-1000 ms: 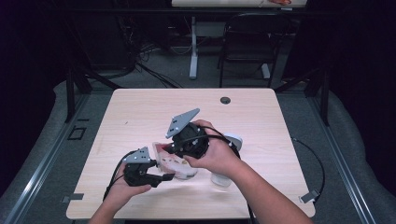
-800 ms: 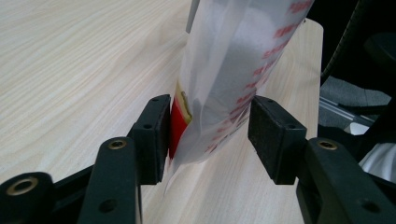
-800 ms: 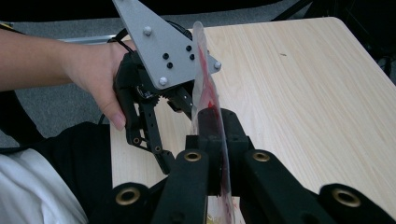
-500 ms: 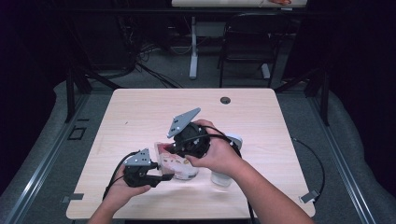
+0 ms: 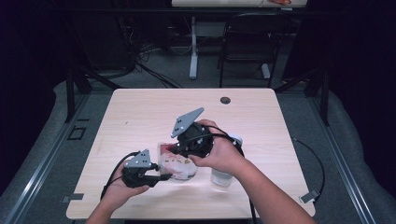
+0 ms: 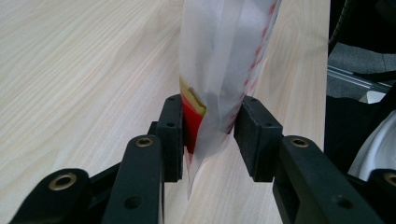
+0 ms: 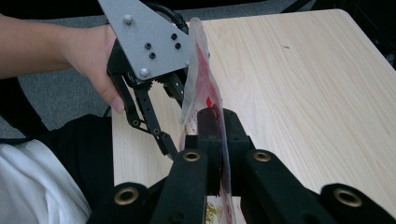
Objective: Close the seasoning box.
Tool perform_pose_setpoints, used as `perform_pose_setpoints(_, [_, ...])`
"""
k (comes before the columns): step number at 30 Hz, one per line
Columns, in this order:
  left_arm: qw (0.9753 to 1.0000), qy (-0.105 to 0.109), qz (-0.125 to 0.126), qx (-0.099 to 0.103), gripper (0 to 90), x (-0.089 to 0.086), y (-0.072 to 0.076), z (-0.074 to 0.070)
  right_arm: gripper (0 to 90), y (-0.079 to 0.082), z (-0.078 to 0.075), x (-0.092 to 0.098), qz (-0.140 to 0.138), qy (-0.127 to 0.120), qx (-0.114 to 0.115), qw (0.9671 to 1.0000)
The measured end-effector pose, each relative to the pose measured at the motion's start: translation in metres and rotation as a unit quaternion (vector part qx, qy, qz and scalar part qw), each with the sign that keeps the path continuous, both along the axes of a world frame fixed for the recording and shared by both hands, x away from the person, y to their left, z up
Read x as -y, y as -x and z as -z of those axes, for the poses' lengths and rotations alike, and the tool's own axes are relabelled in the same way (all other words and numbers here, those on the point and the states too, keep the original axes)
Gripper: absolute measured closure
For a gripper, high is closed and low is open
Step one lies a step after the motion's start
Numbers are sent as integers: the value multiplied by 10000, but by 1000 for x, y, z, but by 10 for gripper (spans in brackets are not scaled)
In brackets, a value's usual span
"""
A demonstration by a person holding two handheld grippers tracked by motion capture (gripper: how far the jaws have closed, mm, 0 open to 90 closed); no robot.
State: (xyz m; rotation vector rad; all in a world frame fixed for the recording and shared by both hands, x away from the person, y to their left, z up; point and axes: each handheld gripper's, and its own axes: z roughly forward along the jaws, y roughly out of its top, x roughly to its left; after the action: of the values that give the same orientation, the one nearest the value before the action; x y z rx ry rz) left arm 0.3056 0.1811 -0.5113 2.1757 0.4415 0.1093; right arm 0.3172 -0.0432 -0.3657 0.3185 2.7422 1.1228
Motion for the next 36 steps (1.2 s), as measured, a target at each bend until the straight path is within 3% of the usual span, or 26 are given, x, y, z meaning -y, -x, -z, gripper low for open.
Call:
perform_pose_setpoints(13, [9995,-291,-105,-8,665,1,-2,3,876,-6,10,10,225,25,-139,9996])
perform_pose_setpoints(22, [9988,-476,-48,-106,668,1,-2,5,878,-7,18,15,303,69,-207,9993])
perform_pose_setpoints(36, [9970,-759,-28,-148,674,5,0,7,868,-8,34,30,440,-58,-351,9984])
